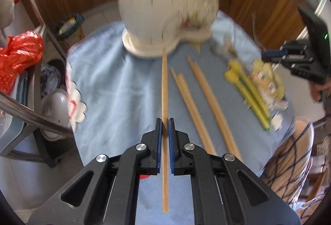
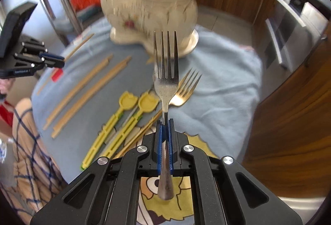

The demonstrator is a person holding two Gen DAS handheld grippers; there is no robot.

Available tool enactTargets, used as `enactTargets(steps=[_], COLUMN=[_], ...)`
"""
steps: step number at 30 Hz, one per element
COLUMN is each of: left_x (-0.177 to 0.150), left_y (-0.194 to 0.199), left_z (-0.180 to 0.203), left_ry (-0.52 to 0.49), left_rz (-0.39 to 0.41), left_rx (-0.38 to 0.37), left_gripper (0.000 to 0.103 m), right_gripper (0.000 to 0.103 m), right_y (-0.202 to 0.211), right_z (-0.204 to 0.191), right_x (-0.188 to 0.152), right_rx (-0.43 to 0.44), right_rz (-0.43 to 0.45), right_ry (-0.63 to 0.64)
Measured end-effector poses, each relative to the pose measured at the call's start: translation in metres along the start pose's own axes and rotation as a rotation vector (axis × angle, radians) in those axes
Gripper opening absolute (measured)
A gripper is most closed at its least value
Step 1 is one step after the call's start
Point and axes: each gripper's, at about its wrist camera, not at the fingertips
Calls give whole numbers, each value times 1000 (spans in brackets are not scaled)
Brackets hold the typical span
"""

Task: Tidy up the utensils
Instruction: 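Lower the chopstick into the holder with the left tool while the right tool drops the silver fork in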

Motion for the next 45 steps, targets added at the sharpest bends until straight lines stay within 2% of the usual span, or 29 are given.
enactTargets(steps=[4, 9, 18, 24, 27, 34, 38, 42, 45], left_x=[-5, -6, 14, 36, 52, 85, 105, 119, 121], left_y=[32, 51, 78, 104, 116, 135, 123, 100, 85], left_z=[-1, 5, 10, 1, -3, 5, 10, 7, 6], left_ry=[40, 82, 112, 158, 175, 148, 137, 160, 166], left_rz=[192, 390, 591, 741, 814, 992, 1023, 978, 930], left_rx=[6, -8, -3, 5, -16, 38, 58, 54, 77], left_gripper=[6, 6, 6, 6, 6, 6, 6, 6, 6], right_gripper=[6, 6, 6, 6, 6, 6, 6, 6, 6], right_y=[21, 39, 66, 82, 85, 80, 72, 52, 39], right_z=[0, 1, 1, 2, -2, -1, 1, 0, -1], right_x=[-5, -2, 19, 55, 72, 105, 119, 128, 129], right_rx=[-7, 4, 63, 126, 125, 88, 58, 41, 36], right_rz=[143, 297, 479, 602, 631, 694, 703, 663, 630], right_ry=[-43, -93, -133, -135, -117, -115, -124, -125, -123])
Point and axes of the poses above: each gripper's, at about its wrist camera, not at the fingertips, and y roughly against the way its jaws point, z to its right, x to its top, and after that the axes turned 13 degrees about -z, right-handed
